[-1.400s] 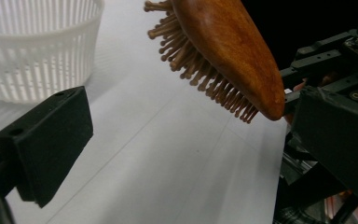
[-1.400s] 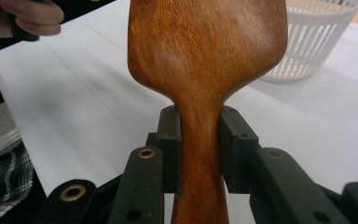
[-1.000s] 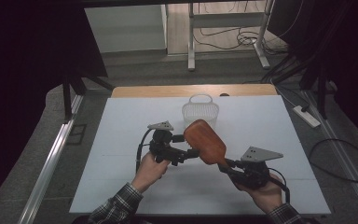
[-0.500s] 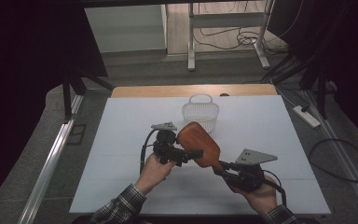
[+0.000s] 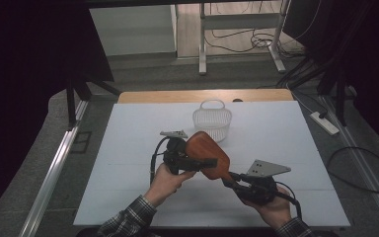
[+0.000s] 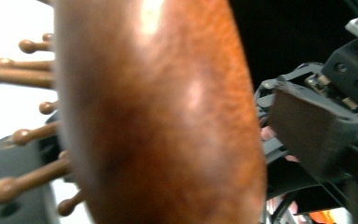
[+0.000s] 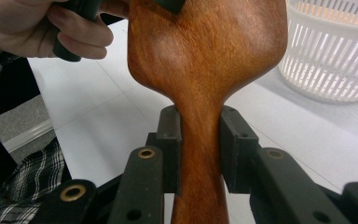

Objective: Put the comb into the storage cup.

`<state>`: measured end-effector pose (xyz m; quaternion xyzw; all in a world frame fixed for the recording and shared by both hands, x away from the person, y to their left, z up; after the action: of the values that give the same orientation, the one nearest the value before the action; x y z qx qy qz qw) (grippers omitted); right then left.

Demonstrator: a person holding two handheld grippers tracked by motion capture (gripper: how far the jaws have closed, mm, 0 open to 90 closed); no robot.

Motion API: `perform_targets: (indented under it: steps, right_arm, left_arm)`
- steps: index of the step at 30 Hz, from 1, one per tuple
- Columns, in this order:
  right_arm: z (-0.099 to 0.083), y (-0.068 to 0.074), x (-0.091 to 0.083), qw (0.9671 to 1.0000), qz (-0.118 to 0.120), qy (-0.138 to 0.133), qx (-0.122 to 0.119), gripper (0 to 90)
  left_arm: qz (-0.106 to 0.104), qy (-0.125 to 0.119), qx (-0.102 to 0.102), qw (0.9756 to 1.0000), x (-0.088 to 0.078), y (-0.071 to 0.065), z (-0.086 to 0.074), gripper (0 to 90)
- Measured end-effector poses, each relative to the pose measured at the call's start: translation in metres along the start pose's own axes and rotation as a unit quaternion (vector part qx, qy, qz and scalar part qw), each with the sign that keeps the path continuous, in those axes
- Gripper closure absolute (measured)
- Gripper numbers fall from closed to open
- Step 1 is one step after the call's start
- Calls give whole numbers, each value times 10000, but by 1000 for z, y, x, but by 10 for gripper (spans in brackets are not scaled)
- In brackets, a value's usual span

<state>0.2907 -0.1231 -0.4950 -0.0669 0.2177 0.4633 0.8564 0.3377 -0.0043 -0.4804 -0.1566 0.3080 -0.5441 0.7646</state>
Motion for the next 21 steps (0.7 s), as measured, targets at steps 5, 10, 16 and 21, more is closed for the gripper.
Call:
perform_targets:
  steps: [5, 10, 16, 21]
  right_arm:
    - [0, 0, 0, 10000, 33, -29, -5, 722]
    - [-1, -1, 1, 10000, 43, -8, -46, 722]
    - [-4, -1, 4, 9999, 51, 92, -60, 723]
    - [-4, -2, 5, 9998, 21, 145, -120, 715]
  left_arm:
    - [-158, -13, -208, 9997, -2, -1, 0, 298]
    - [-396, -92, -485, 9980, -4, -2, 0, 380]
    - [-640, -156, -755, 9950, -6, -4, 2, 473]
    - [-642, -121, -775, 9948, -6, -6, 2, 508]
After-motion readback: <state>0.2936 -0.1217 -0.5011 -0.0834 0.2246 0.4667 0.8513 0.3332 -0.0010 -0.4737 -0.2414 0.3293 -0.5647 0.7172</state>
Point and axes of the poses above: each handheld gripper's, and its own axes: x roughly forward along the jaws, z roughly out of its top, y roughly to its left, the point moved 9 cm from there along x, roughly forward along the jaws, and after that the axes turned 5 degrees about -y, right-handed, at the moved point
